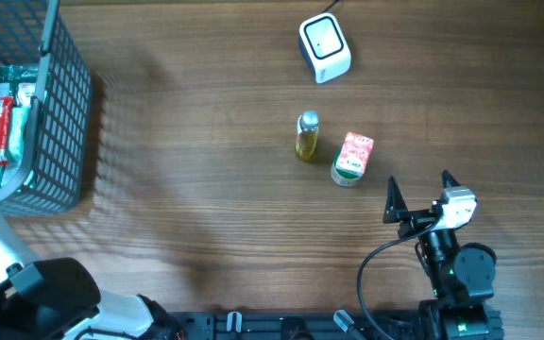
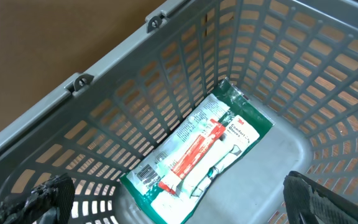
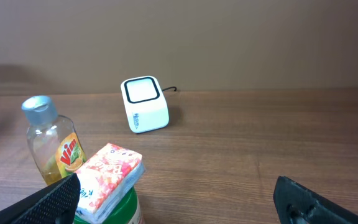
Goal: Scan the item barcode
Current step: 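Reach the left gripper into the basket and grasp the red and green packets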
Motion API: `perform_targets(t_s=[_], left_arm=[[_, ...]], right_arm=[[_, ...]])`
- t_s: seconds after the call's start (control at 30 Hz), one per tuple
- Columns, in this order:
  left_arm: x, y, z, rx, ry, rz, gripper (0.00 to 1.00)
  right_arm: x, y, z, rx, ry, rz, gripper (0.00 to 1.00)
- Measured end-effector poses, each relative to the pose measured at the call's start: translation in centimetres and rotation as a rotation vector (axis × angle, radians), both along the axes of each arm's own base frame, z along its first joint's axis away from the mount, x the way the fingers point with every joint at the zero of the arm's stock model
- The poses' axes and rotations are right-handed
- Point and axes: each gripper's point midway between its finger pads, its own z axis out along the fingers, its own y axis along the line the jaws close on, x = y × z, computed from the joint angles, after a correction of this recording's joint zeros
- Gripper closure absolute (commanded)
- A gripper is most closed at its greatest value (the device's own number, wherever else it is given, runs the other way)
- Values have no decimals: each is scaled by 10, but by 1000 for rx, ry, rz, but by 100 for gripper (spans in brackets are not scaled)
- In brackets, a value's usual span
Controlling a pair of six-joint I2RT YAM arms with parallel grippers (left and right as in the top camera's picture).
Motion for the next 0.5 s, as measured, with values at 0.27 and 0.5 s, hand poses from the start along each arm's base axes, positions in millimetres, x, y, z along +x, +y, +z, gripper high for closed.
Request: perform_targets(t_s=[0.27,0.5], left_arm=[[0,0,0,0,0,0,0],[0,0,0,-1,2,0,0]], right_arm=[[0,0,0,0,0,0,0],[0,0,0,0,0,0,0]])
